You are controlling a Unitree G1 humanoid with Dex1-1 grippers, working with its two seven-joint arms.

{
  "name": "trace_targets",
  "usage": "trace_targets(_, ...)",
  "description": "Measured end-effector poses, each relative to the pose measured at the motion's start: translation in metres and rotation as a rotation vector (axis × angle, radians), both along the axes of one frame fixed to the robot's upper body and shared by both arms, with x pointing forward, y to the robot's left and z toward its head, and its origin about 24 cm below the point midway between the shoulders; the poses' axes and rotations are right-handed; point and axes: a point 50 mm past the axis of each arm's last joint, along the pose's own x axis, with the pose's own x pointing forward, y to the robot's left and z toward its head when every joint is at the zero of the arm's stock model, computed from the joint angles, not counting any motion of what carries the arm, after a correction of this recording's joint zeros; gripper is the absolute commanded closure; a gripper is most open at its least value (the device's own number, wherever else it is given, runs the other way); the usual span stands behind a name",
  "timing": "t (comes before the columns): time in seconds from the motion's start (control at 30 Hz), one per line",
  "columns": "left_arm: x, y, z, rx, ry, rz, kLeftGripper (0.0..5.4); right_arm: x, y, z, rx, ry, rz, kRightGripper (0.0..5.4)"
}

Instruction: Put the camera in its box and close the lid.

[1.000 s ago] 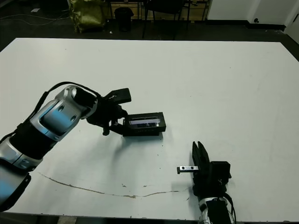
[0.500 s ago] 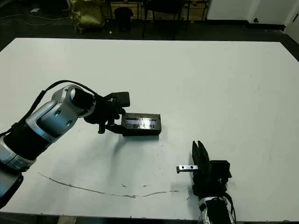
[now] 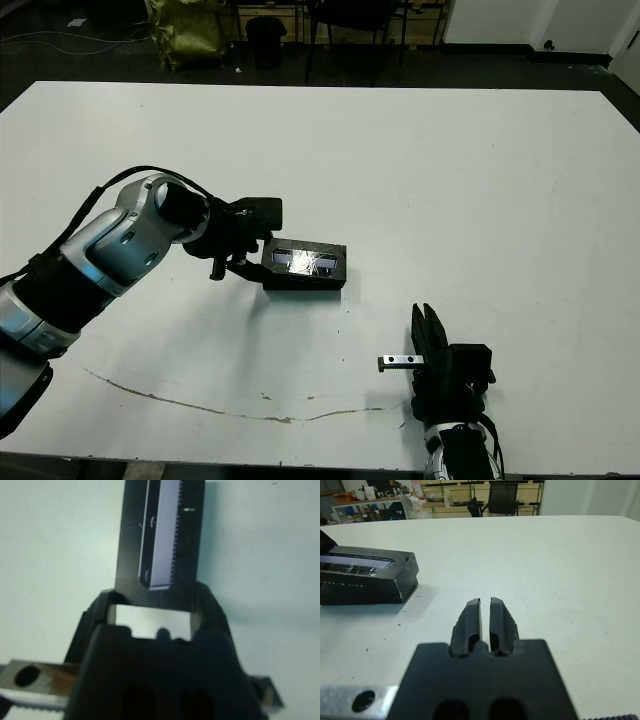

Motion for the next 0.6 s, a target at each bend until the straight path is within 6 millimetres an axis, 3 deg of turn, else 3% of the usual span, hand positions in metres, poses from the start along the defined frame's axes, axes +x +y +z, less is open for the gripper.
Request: trace_targets(0.6,0.0074,0.0012,-0.0030,0.027,0.069,-0.019,3.44,0.0005,-0.0006,-0.0009,0.004,0.006,-0.009,5.40)
